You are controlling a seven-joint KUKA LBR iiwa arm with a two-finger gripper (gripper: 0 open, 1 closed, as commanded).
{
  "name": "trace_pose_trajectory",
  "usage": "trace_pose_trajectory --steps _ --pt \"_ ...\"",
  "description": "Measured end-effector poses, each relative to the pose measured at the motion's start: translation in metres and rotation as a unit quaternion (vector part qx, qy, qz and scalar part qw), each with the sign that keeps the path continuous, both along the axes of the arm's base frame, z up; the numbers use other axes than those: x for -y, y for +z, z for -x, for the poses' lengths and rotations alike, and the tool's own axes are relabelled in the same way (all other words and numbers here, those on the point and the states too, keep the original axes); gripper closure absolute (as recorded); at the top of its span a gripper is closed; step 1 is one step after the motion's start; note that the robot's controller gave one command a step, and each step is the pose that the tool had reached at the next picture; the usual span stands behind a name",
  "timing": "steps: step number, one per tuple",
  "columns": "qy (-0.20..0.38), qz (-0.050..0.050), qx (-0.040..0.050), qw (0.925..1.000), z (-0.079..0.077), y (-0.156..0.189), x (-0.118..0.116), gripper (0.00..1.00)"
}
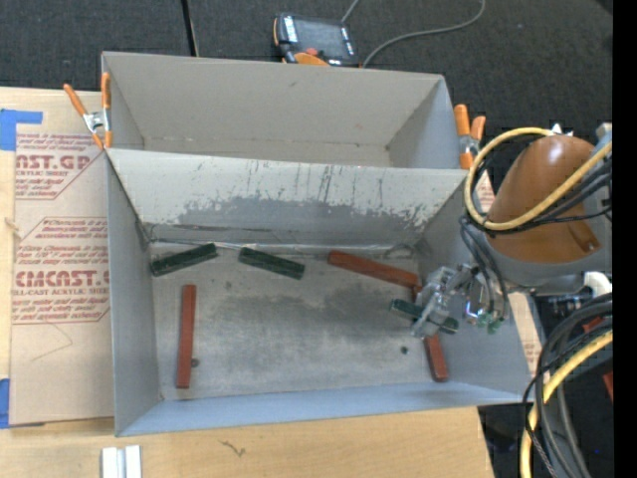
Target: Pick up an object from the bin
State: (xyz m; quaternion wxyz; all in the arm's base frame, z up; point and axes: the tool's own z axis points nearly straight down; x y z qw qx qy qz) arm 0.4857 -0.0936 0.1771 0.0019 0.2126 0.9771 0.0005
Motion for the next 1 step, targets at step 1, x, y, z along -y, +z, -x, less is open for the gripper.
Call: trace_pose_trajectory --steps 1 --pt "0.0 0.0 -0.0005 1.0 -0.0007 0.015 -0.0004 1.0"
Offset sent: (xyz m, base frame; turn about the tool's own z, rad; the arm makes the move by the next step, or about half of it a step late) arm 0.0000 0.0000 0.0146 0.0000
